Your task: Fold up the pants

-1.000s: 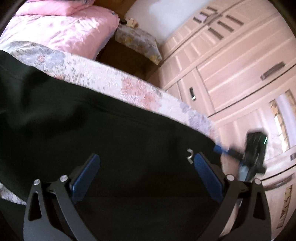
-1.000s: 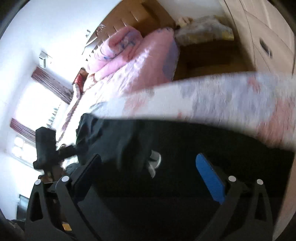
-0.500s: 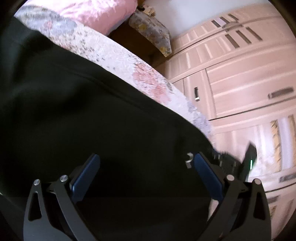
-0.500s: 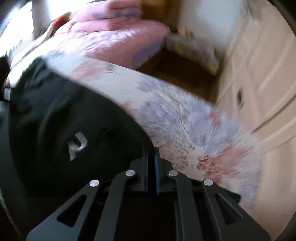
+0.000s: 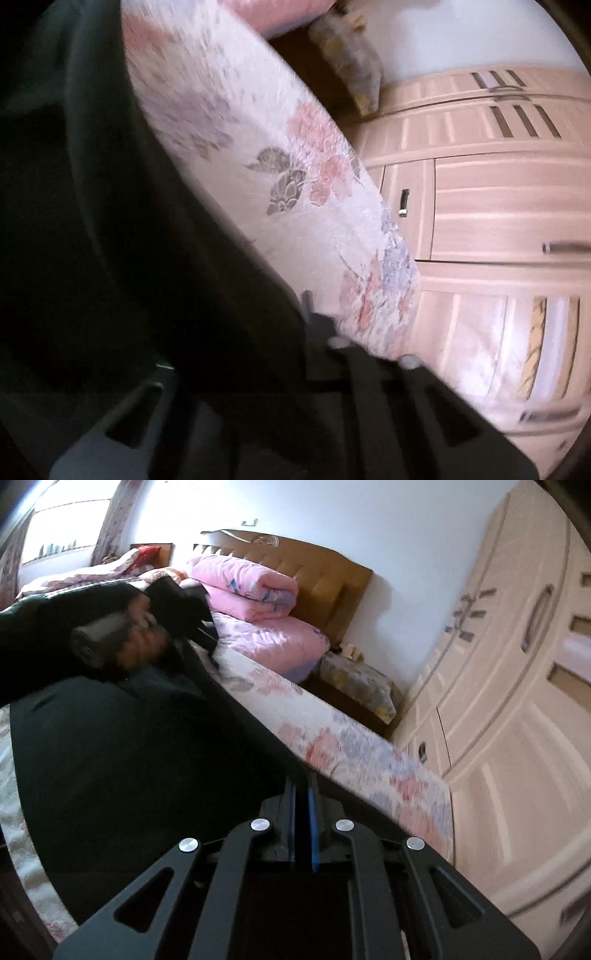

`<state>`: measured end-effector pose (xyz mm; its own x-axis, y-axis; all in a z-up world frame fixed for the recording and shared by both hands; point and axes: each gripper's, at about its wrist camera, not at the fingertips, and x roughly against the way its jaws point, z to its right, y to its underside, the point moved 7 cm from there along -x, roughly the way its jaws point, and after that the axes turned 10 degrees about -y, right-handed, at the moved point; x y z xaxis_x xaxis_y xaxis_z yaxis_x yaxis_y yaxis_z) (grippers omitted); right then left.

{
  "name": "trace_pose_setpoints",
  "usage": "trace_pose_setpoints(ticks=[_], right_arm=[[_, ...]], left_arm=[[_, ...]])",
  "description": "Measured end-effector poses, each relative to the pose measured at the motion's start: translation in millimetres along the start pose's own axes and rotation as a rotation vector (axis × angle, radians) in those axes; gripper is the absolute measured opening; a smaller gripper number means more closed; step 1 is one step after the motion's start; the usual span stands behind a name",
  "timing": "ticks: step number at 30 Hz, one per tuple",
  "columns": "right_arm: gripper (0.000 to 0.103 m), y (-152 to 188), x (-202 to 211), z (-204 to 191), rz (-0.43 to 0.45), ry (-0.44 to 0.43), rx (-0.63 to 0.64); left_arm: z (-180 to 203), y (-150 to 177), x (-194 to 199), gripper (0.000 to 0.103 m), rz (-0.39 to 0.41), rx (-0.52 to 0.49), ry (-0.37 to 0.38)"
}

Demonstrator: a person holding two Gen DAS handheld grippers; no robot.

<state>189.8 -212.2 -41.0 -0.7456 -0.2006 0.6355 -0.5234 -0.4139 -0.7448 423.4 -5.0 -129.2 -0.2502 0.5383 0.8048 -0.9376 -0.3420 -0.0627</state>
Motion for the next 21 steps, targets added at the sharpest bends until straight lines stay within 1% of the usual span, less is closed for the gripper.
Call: trace_pose_setpoints(ticks=[2,3,4,5,6,7,8,9,10,11,12,13,14,15,16,17,18,19,20,21], right_arm=[[0.009,6,4,5,0.014,0.005,-0.026],[0.009,8,11,5,0.028,0.005,-0.036],[0.022,9,18,10,0.049,0.0,-0.059],[0.064,12,21,9,0.051,-0.055,-0.089],[0.092,16,22,4,0.035,-0.1,-0.127],[0.098,26,27,1,0.027,-0.146,-0.169],[0.099,38,33,-5,0.026,-0.208,-0.211],[0.099,53,37,-10,0.016,-0.239,-0.258],[0.099,68,43,-22,0.003,-0.251,-0.3],[0.099,78,45,-28,-0.005,-0.259,-0.332],[0.099,96,46,-33,-0.01,-0.276,-0.405],[0.099,105,49,-39,-0.005,-0.294,-0.463],[0.099,119,53,-43,0.006,-0.321,-0.555],[0.099,128,59,-52,0.021,-0.327,-0.613],[0.099,135,62,-48,0.054,-0.334,-0.692],[0.099,138,67,-46,0.088,-0.344,-0.745],[0.099,139,72,-34,0.145,-0.359,-0.82],[0.097,140,75,-28,0.176,-0.359,-0.863],[0.097,142,73,-21,0.188,-0.352,-0.899],[0.096,145,67,-10,0.15,-0.33,-0.95]], left_arm=[[3,21,56,0.008,0.141,-0.102,0.031],[4,42,87,0.008,0.218,-0.158,0.053],[2,62,113,0.008,0.277,-0.205,0.076],[-3,84,134,0.01,0.327,-0.252,0.083],[-17,114,151,0.013,0.38,-0.299,0.068],[-32,135,154,0.017,0.395,-0.316,0.048],[-51,153,149,0.041,0.378,-0.325,0.029],[-78,175,133,0.071,0.33,-0.331,0.018],[-92,184,122,0.077,0.307,-0.328,0.007],[-119,191,103,0.075,0.266,-0.31,-0.041],[-134,193,94,0.073,0.237,-0.286,-0.068],[-139,195,96,0.075,0.274,-0.286,-0.011],[-143,195,105,0.082,0.307,-0.299,-0.001],[-145,193,108,0.083,0.307,-0.299,-0.011],[-146,190,112,0.083,0.306,-0.289,0.005],[-148,188,117,0.086,0.3,-0.274,0.033],[-150,184,121,0.088,0.291,-0.252,0.061],[-152,180,124,0.088,0.289,-0.234,0.073],[-152,176,124,0.089,0.289,-0.225,0.078],[-154,177,125,0.089,0.286,-0.221,0.077]])
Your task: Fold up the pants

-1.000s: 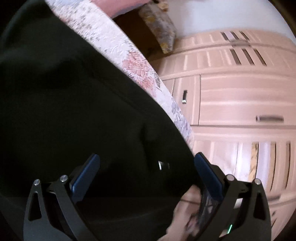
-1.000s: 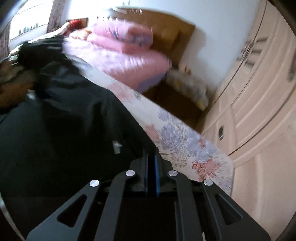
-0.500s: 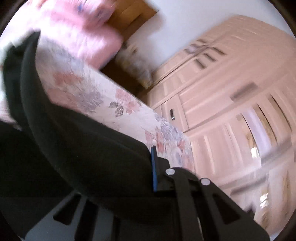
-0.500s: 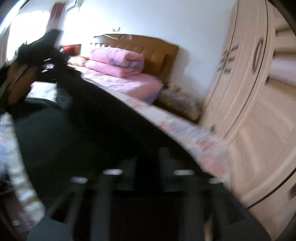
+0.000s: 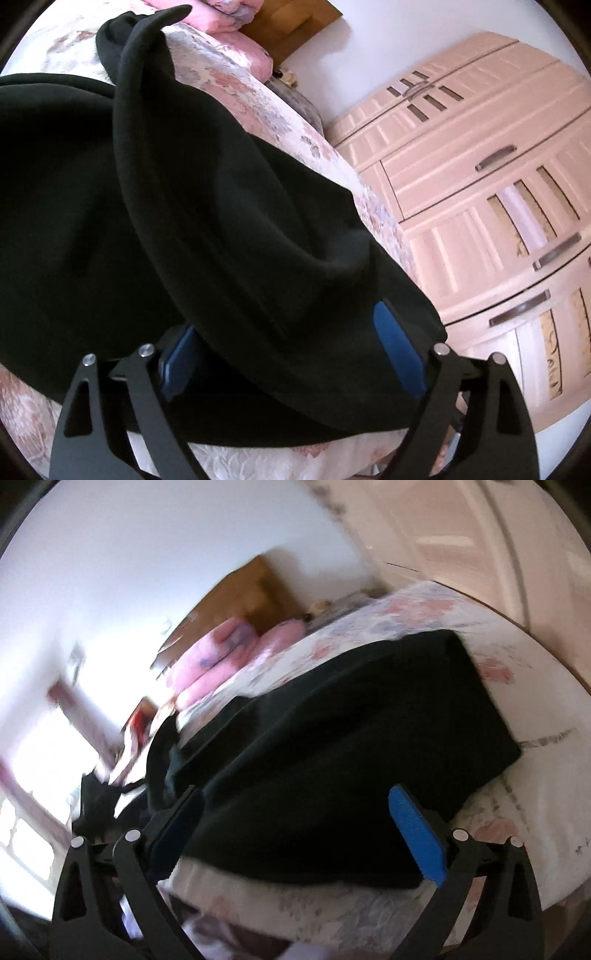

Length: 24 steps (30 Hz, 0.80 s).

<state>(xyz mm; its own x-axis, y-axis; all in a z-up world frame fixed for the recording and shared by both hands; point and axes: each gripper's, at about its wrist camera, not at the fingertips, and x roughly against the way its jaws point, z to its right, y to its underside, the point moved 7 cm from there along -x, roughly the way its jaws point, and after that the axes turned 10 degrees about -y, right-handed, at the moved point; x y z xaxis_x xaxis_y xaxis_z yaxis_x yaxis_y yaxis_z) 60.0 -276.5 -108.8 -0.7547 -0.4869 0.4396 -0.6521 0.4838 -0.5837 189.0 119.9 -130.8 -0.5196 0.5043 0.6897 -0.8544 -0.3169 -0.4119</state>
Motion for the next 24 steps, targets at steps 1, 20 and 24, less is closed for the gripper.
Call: trace_pose_setpoints(ticks=[1,20,24], right_arm=[[0.087,5,2,7,-0.015,0.048,-0.038],[0.048,29,11,19,-0.068,0.111,-0.042],[0.045,-30,22,-22,0.007,0.151,0.154]], left_arm=[[-2,-2,-1,0.089,-0.006,0.005,-0.006],[-18,-43,-6,0.008,0.047,-0.02,-0.088],[28,-72,24,0.008,0.124,-0.124,-0.087]])
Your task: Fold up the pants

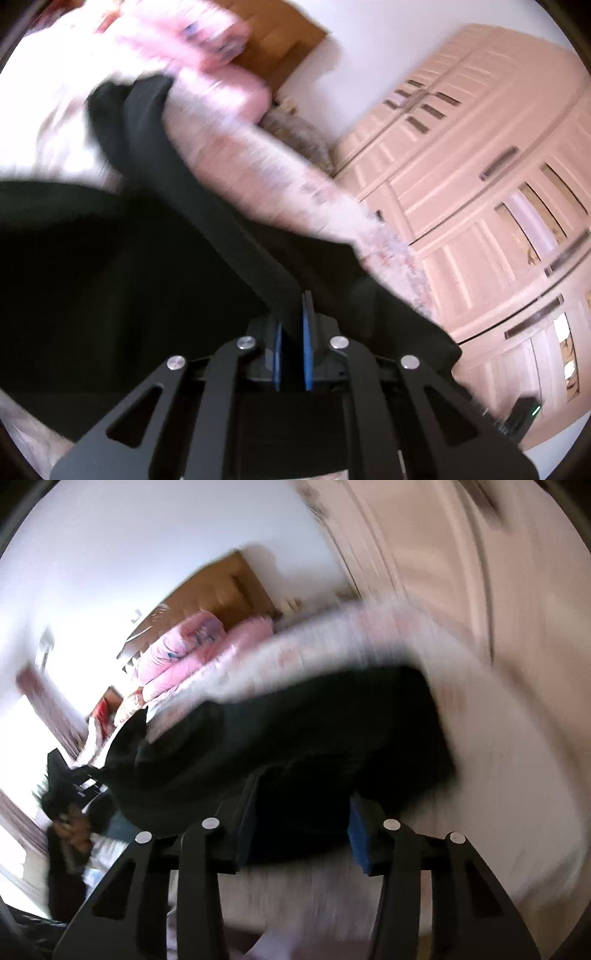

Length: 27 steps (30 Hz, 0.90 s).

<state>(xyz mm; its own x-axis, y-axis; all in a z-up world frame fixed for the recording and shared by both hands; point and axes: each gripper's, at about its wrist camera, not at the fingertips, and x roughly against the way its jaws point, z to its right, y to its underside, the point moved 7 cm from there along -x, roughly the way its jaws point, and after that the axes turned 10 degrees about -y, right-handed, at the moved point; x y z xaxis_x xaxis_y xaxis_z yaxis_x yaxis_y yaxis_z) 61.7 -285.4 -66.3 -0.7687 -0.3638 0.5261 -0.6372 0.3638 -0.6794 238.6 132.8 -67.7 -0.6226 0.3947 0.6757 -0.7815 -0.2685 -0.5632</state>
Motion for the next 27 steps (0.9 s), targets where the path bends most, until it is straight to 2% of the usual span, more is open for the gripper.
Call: trace_pose_setpoints(ticks=[2,4,7,9,10,11,12,14,15,17,18,19,20,21,23,27], right_arm=[[0.042,-60,2,-20,0.054,0.045,0.143],[0.042,-104,11,-35,0.11,0.068,0.223],[0.042,-138,26,-49,0.164,0.053,0.279],[0.043,-120,21,-33,0.148,0.056,0.294],[0.043,-105,15,-19,0.126,0.055,0.277],[0.043,-79,-1,5,0.076,0.074,0.233],[0.044,-61,-13,24,0.033,0.095,0.197],[0.046,-12,-40,70,-0.068,0.153,0.11],[0.046,2,-44,81,-0.084,0.156,0.078],[0.046,7,-35,83,-0.037,0.108,0.021],[0.047,6,-33,82,-0.029,0.117,0.027],[0.053,6,-31,83,-0.026,0.126,0.029],[0.058,5,-32,84,-0.03,0.127,0.019],[0.059,6,-37,84,-0.036,0.124,-0.01],[0.061,12,-29,90,-0.019,0.115,-0.048],[0.061,22,-3,83,0.03,0.078,-0.115]], left_arm=[[25,-24,14,0.008,0.038,-0.016,0.012],[40,-39,32,0.008,0.094,-0.002,0.046],[43,-36,69,0.009,0.214,-0.029,0.033],[31,-11,62,0.011,0.191,-0.039,0.012],[22,8,49,0.011,0.146,-0.044,-0.006],[13,26,33,0.012,0.096,-0.052,-0.032],[-3,55,4,0.012,0.003,-0.048,-0.065],[-17,87,-26,0.011,-0.116,-0.016,-0.075],[-20,95,-30,0.012,-0.117,-0.022,-0.083],[-16,94,-25,0.014,-0.096,-0.069,-0.094],[-14,92,-21,0.018,-0.096,-0.066,-0.071],[-15,90,-20,0.022,-0.097,-0.063,-0.062],[-14,90,-20,0.033,-0.1,-0.064,-0.055],[-14,91,-19,0.051,-0.103,-0.064,-0.055],[-14,90,-17,0.067,-0.092,-0.046,-0.039],[-23,84,-13,0.07,-0.085,-0.004,-0.02]])
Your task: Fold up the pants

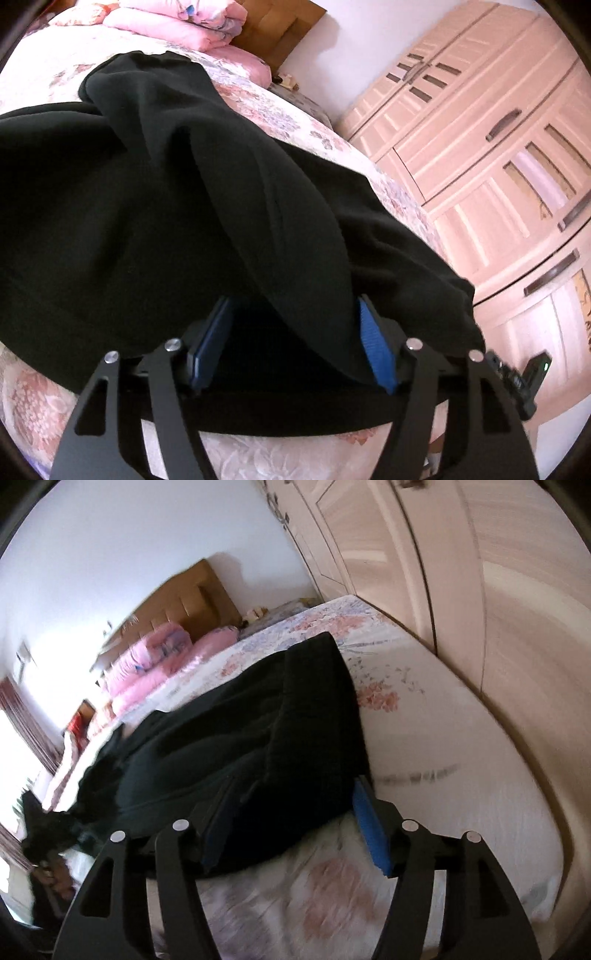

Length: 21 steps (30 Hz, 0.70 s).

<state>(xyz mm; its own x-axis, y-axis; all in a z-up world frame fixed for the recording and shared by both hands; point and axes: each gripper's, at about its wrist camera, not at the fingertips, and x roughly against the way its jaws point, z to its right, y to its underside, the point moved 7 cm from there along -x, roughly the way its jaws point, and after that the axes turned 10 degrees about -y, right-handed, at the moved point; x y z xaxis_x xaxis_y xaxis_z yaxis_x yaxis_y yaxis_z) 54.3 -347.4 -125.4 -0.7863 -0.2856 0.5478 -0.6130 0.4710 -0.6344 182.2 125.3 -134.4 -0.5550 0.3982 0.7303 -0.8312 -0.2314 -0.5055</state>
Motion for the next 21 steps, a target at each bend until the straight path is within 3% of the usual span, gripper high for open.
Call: trace_pose_setpoints(ticks=[4,10,17,21], right_arm=[[0.06,16,3,1,-0.012,-0.06,-0.073],[0.06,3,-7,2,0.047,-0.051,-0.105],[0.06,4,4,-10,0.057,-0.033,-0.063],[0.06,3,-16,-5,0.027,-0.043,-0.093]], left_arm=[[-10,-17,4,0.072,0.017,0.063,0.023],[-24,-29,2,0.072,0.019,0.133,0.032],[-21,-26,-2,0.072,0.026,0.089,-0.018],[-20,-25,-4,0.071,0.036,0.058,-0.043]])
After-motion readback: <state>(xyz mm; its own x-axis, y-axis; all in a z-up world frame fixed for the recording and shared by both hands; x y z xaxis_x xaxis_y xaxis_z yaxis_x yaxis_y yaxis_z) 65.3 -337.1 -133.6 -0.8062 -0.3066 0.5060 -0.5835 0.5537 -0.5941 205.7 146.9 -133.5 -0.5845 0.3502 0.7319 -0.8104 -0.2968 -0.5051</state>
